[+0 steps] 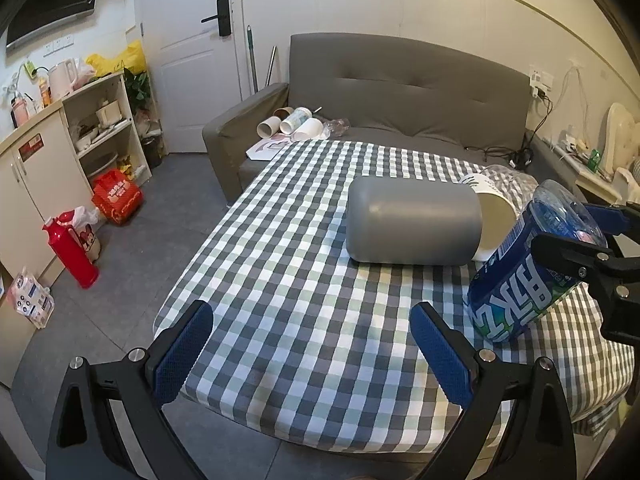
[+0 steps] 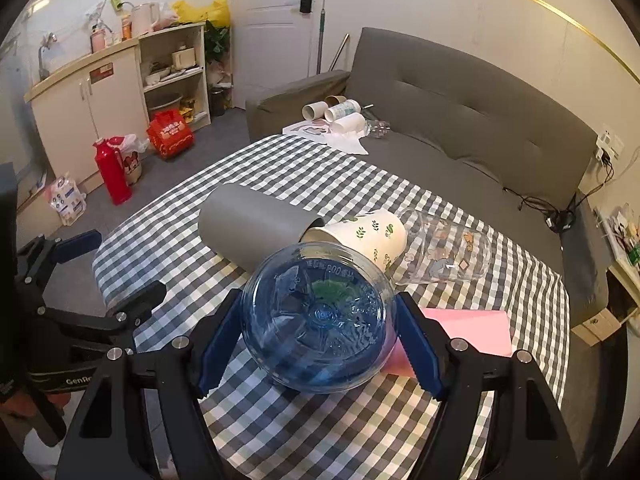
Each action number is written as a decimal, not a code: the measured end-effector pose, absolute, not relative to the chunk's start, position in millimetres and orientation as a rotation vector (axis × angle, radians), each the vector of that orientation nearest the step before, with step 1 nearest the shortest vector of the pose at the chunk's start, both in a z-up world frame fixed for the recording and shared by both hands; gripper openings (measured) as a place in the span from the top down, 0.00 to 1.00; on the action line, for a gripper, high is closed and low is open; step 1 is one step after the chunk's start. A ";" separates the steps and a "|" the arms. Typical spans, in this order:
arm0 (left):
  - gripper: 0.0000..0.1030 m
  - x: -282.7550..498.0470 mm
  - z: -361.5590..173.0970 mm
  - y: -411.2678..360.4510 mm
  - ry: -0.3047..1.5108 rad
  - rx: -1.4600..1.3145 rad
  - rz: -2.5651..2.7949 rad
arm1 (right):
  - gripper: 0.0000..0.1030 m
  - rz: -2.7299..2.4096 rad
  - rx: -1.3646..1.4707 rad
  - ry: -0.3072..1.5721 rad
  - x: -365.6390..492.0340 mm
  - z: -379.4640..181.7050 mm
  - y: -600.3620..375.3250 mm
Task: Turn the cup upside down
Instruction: 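Rotate the held bottle upright with the right tool and carry it down, then set the bottle standing on the table and open the right tool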
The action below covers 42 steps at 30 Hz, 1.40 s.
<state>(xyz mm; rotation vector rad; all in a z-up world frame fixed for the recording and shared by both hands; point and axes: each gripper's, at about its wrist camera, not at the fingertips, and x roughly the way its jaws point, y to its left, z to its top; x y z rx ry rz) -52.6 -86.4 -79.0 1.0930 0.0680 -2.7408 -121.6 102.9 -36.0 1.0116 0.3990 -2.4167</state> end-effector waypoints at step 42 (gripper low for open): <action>0.00 -2.6 18.6 -17.0 -0.053 0.735 -3.036 | 0.00 -2.729 0.696 0.130 -42.2 60.1 226.0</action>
